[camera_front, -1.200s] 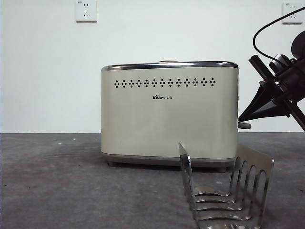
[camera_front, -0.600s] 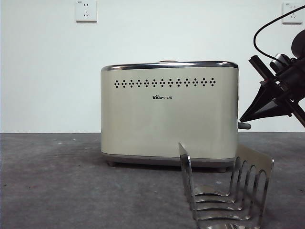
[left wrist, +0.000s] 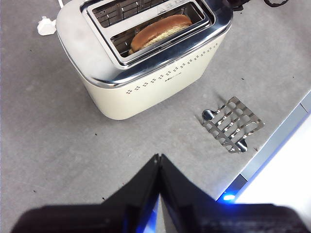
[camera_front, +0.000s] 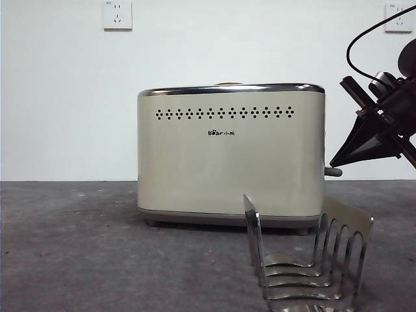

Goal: Pick up a slice of bread from the rack,put the bread on the toaster,press the button

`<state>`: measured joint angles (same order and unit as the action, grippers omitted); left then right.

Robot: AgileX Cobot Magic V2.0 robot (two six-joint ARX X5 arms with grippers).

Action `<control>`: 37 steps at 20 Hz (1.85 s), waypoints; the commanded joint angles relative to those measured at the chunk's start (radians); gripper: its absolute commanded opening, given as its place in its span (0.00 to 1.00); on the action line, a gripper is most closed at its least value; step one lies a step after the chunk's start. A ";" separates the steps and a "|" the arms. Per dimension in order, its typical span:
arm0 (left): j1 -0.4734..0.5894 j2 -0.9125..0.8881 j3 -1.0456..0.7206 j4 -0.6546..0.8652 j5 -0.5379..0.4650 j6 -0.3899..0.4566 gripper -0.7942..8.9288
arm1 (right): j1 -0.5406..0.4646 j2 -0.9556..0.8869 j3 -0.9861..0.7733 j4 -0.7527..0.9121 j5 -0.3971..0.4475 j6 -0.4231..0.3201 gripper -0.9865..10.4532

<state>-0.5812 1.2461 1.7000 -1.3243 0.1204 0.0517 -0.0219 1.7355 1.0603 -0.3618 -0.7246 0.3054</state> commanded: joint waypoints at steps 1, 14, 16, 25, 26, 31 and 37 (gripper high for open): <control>0.003 -0.003 -0.007 0.002 0.002 0.005 0.08 | 0.002 0.054 -0.047 -0.056 0.085 -0.018 0.08; 0.003 -0.003 -0.007 0.002 0.002 0.005 0.08 | 0.002 -0.104 -0.023 -0.061 0.018 -0.011 0.08; 0.003 -0.003 -0.007 0.002 0.002 0.006 0.08 | 0.002 -0.147 -0.017 -0.067 0.019 -0.011 0.08; 0.003 -0.003 -0.007 0.002 0.002 0.013 0.08 | 0.002 -0.418 -0.015 -0.158 0.025 -0.011 0.08; 0.003 -0.003 -0.007 0.002 0.002 0.013 0.08 | 0.002 -0.452 -0.015 -0.174 0.024 -0.011 0.08; 0.003 -0.003 -0.007 0.002 0.003 0.012 0.08 | 0.002 -0.630 -0.006 -0.283 0.026 -0.015 0.08; 0.002 -0.029 -0.007 0.002 0.003 0.008 0.08 | 0.002 -0.809 0.189 -0.518 0.151 -0.059 0.08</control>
<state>-0.5808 1.2293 1.7000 -1.3243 0.1207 0.0555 -0.0208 0.9344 1.2224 -0.8658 -0.5953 0.2760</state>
